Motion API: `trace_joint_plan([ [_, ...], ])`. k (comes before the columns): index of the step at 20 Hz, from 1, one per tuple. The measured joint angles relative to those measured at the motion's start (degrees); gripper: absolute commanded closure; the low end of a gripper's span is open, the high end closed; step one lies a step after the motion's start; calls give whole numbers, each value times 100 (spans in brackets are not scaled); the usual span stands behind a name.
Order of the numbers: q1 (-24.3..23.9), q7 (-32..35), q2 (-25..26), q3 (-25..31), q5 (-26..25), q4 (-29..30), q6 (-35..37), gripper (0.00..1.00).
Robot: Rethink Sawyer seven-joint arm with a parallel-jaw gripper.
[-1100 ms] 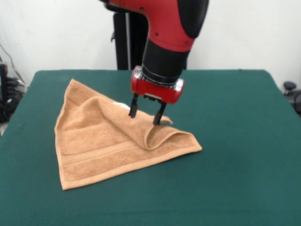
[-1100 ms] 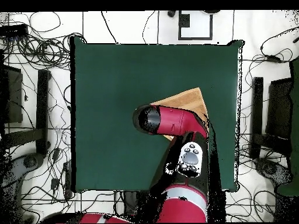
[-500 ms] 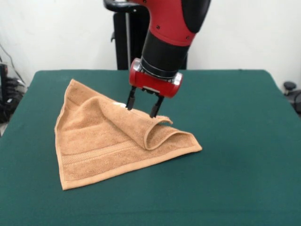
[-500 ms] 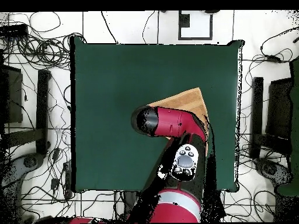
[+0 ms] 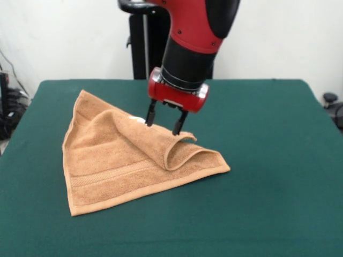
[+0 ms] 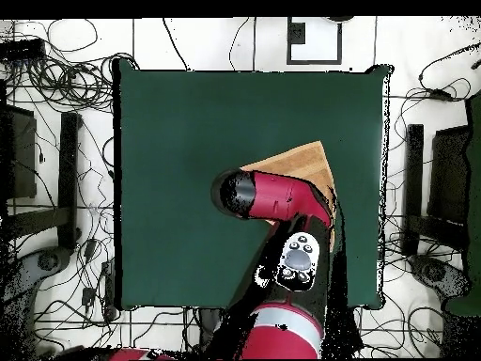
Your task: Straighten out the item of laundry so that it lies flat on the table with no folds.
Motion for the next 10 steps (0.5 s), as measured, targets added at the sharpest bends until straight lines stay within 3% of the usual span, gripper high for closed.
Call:
trace_joint_plan([
  [10, 519, 322, 399, -91, 532, -1, 0, 0],
])
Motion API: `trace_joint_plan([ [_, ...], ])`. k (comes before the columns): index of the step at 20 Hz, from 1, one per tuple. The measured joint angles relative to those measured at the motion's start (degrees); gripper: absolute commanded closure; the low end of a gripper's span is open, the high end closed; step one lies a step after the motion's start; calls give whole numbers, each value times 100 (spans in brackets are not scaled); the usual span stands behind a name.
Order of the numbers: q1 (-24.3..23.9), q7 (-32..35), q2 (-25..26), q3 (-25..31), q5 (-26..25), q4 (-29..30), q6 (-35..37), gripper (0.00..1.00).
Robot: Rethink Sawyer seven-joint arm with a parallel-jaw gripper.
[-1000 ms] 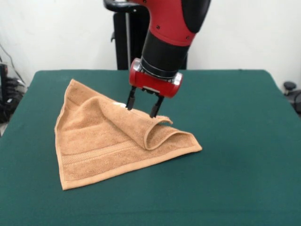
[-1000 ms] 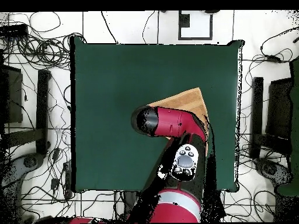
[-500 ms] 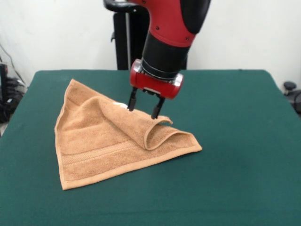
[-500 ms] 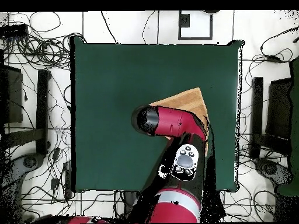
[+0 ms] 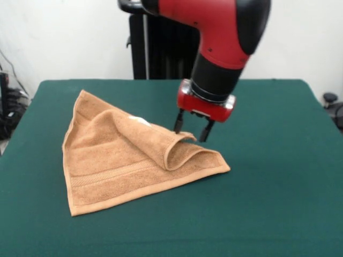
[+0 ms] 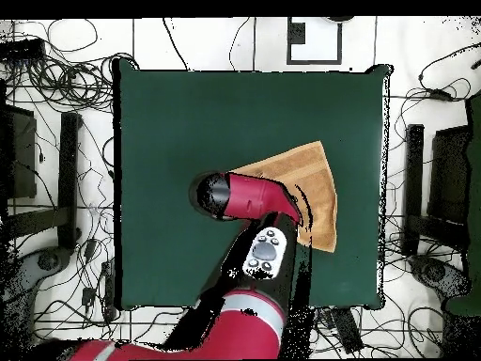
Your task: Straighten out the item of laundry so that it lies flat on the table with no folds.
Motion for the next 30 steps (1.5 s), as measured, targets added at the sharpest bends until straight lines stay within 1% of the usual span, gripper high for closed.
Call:
trace_joint_plan([
  [6, 198, 222, 200, -32, 81, 1, 0, 0],
  [11, 182, 224, 213, -56, 80, 17, -1, 0],
  [21, 131, 224, 163, -251, 79, 32, 0, 0],
  [30, 43, 224, -64, -489, 80, 34, 0, 0],
])
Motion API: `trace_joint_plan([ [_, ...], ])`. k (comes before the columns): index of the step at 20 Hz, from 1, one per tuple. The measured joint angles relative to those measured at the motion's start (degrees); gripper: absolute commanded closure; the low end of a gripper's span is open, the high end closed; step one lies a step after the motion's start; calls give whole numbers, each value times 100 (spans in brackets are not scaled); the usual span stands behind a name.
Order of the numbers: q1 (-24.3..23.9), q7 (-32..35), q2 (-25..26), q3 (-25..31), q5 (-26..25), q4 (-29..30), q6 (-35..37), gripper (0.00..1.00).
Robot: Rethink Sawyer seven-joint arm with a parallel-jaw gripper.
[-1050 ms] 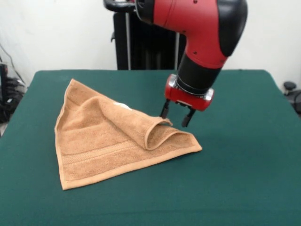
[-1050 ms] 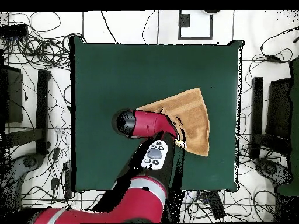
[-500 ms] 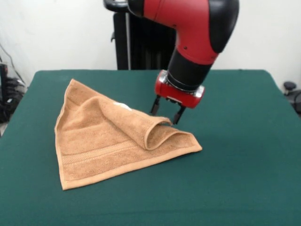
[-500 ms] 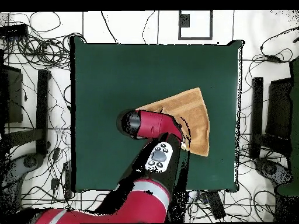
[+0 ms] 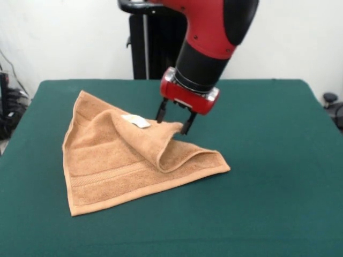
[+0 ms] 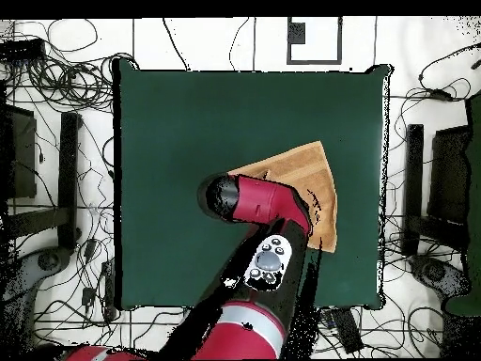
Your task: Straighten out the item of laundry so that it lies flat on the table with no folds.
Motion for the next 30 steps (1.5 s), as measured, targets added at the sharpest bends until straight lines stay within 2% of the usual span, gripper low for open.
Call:
trace_joint_plan([
  [16, -262, 0, -38, -368, 0, -42, 1, 0],
  [17, -261, 0, -39, -437, -1, -57, 1, 100],
  [30, -328, 0, -177, -489, -1, -56, -516, 100],
])
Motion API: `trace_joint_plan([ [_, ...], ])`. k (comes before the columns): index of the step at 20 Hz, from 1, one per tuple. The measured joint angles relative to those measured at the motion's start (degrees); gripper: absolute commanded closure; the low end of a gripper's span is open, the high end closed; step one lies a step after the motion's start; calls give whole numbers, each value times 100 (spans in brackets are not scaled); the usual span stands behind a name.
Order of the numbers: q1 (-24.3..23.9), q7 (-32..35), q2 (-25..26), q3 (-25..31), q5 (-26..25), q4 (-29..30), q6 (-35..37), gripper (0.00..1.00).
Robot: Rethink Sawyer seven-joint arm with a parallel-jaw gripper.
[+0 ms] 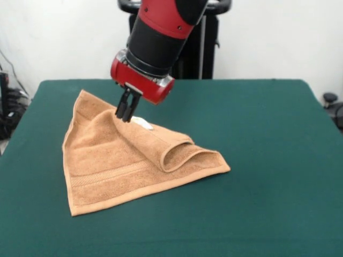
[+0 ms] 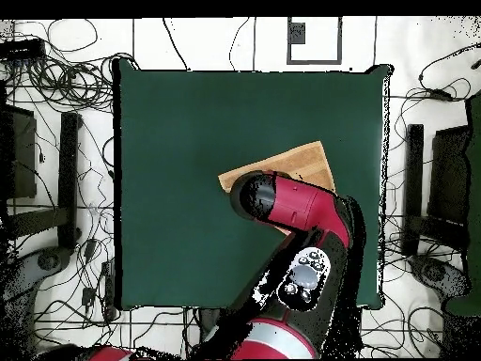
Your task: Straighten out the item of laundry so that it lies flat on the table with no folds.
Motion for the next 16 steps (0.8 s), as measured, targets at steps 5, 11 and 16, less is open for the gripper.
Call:
trace_joint_plan([
  [5, -22, 0, -108, 1, -1, 1, 0, 100],
  [11, -248, 0, -233, 0, -32, -15, -95, 0],
  [16, -368, 0, -298, -2, -109, -14, -229, 0],
])
